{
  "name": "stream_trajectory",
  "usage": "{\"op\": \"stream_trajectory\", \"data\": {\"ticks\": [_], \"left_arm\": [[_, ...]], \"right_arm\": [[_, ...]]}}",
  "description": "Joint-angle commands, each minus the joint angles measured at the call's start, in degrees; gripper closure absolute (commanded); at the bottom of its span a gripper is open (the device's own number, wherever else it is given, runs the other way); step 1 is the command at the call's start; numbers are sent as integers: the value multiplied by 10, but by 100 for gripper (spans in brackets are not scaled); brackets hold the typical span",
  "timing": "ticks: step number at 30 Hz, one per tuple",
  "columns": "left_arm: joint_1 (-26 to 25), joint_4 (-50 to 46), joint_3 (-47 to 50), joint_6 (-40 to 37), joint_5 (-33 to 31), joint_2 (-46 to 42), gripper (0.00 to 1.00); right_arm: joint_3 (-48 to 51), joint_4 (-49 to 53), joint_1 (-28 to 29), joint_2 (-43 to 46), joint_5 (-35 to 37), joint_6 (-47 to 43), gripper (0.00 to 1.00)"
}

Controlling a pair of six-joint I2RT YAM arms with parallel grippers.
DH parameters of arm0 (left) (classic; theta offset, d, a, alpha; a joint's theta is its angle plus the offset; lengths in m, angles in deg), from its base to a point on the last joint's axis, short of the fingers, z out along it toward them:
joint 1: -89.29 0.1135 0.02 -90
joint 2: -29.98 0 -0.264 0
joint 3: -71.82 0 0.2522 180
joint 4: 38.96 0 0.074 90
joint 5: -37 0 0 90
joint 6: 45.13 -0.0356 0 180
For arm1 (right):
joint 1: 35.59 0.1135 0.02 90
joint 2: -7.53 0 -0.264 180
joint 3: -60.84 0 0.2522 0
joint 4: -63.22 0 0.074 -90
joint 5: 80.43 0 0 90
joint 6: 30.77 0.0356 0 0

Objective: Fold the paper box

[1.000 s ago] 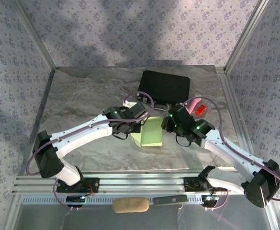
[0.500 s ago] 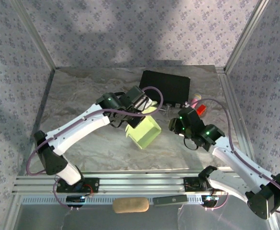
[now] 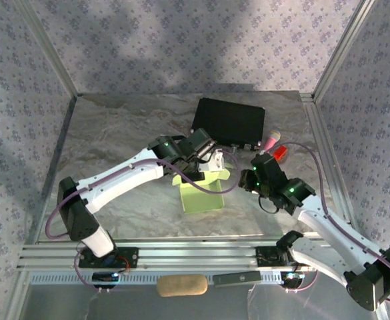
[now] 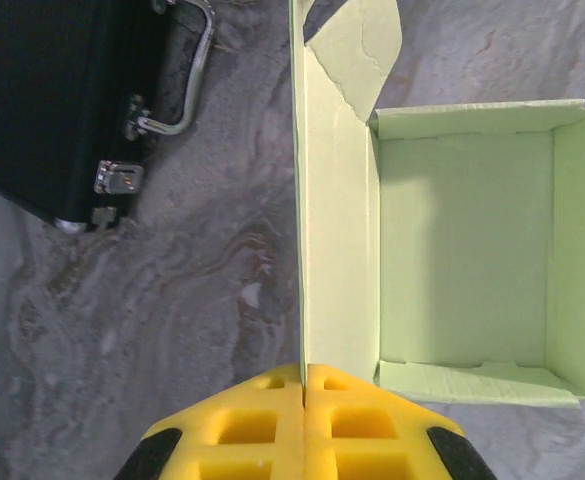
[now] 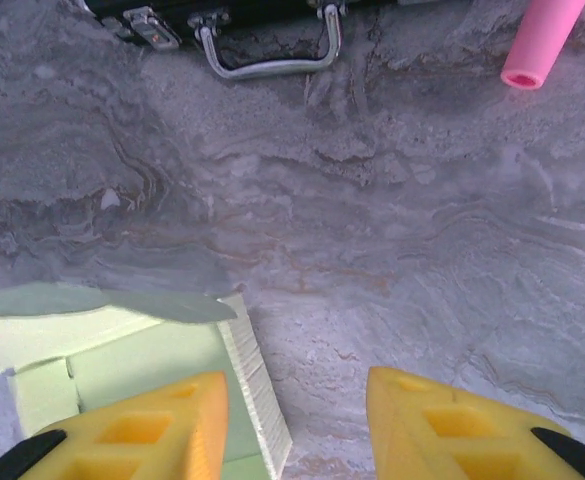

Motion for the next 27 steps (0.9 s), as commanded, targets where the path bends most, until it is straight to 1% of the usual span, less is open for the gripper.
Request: {"op": "stream_trajectory", "data": {"ticks": [1,2,5,7,9,10,11,12,13,14,15,17,18,20,21,24,25,27], "left_arm": [[2,63,28,-57,-57,15,100],[1,87,41,-56,-75,11,98],[-4,133,66,-41,-96,-9,76],[-15,181,85,-32,-127,-33,64],[-32,217,107,-22,-146,-63,60],[-37,224,111,-10,-149,-75,54],[-42,224,112,8,-149,-87,52],[-45,214,107,41,-158,-96,47],[-46,198,99,80,-172,-101,46],[-45,168,83,135,-194,-104,46],[-40,123,69,194,-207,-106,45],[-29,61,64,292,-209,-112,45],[-26,39,75,327,-209,-118,45],[-17,30,113,369,-202,-134,45],[-4,36,135,381,-185,-144,45],[79,58,186,408,-87,-170,46],[110,71,200,408,-46,-176,46],[152,107,228,394,26,-188,47]], "right_arm": [[13,-21,-2,4,-9,-20,58],[16,-25,-2,4,-9,-23,58],[21,-32,-2,5,-13,-36,58],[26,-39,0,5,-17,-47,57],[31,-48,1,3,-20,-57,57],[32,-50,2,3,-19,-61,57],[34,-51,2,1,-15,-65,56],[34,-52,1,-1,-13,-66,56],[32,-51,1,-2,-11,-67,56],[31,-51,1,-5,-8,-67,56],[27,-50,1,-6,-4,-86,56],[23,-54,1,-11,-1,-97,56],[21,-57,2,-15,1,-103,56],[15,-63,2,-25,6,-113,56],[12,-67,1,-33,9,-119,56],[-2,-75,-1,-61,16,-139,55],[-9,-78,-3,-73,16,-147,55],[-20,-85,-4,-89,12,-165,54]]}}
